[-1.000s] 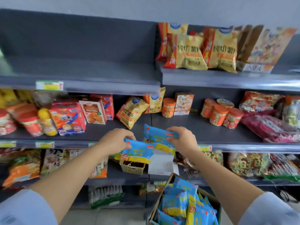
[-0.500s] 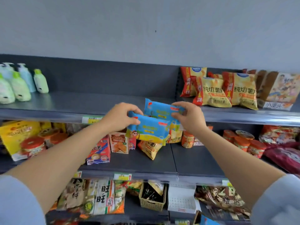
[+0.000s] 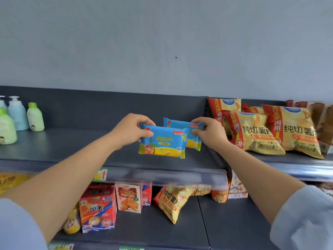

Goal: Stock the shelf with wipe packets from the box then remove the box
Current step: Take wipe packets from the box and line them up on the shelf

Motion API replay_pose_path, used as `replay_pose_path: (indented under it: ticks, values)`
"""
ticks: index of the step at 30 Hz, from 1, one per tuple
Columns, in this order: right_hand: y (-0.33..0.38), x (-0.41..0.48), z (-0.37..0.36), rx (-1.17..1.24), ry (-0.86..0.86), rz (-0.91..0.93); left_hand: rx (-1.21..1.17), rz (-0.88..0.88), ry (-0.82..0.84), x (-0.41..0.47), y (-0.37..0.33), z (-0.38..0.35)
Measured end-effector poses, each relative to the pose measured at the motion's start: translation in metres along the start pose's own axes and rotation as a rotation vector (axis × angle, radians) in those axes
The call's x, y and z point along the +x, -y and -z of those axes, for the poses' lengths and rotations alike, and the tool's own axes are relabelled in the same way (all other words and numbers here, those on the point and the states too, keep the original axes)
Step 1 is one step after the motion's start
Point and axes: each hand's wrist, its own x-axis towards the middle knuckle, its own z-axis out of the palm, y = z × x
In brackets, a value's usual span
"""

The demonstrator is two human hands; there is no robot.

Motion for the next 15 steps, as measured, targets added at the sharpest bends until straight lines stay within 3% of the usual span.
replay_pose_path:
  ticks: [15]
  values:
    - [-0.05, 0.108, -0.074, -0.14, 0.112, -0.079, 0.138, 0.062, 0.052, 0.109, 0.051, -0.034]
